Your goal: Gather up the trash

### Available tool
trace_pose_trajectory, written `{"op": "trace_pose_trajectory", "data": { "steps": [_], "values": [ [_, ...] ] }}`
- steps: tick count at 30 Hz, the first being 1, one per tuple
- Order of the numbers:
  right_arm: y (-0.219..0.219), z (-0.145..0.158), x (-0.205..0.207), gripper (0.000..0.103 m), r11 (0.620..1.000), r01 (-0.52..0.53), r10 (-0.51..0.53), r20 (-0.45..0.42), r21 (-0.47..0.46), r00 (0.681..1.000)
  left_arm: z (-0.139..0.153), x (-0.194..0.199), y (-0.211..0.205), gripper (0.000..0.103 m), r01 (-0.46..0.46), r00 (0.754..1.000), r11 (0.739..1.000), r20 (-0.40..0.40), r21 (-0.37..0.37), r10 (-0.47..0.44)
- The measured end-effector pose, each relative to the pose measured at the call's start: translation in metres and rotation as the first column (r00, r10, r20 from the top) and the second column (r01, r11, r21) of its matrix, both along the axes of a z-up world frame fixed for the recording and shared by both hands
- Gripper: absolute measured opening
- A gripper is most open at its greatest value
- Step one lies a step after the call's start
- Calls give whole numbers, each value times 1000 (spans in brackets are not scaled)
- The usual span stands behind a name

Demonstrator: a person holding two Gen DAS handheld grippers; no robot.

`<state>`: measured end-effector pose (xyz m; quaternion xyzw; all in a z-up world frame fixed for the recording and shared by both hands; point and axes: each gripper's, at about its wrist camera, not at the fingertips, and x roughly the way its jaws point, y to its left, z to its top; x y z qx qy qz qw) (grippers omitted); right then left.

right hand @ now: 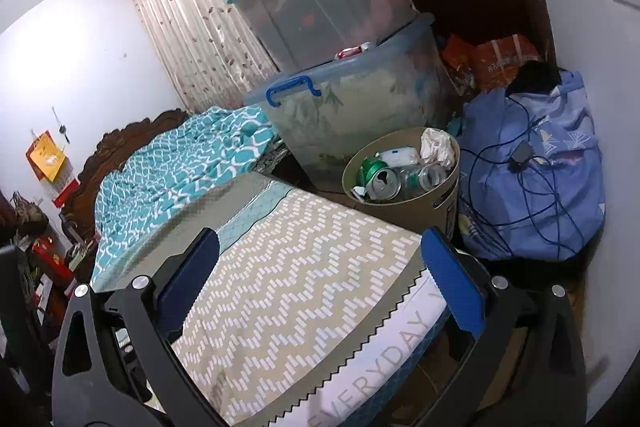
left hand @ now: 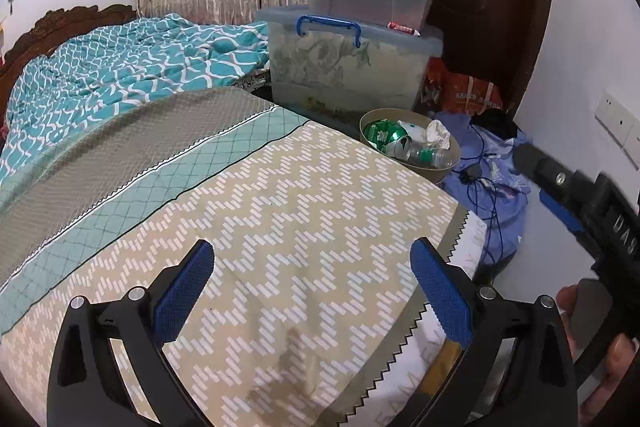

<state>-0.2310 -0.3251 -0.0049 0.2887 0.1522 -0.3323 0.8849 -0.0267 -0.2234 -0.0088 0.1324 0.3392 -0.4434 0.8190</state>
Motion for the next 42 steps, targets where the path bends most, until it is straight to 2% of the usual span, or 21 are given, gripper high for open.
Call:
{"op": "trace_pose_trajectory", "data": {
  "steps": [8, 20, 33, 42],
  "values": [
    [16, -1, 9, 100, 1000, -27, 27, -30, 3, 999, 3, 0, 13, 95, -33, 999, 999, 21, -9, 33],
    [24, -4, 9, 100, 1000, 19, -18, -44, 10, 999, 5, -2, 17, 95, -54, 997, 999, 49, -8, 54],
    [23, -3, 6, 100, 999, 26, -25, -16, 38, 1000, 5, -4, 16, 95, -57, 996, 998, 65, 8, 57],
    [26, -1, 8, 100, 999, 22, -21, -12, 24, 1000, 8, -3, 18, 95, -76, 994, 997, 83, -1, 76]
  ]
}}
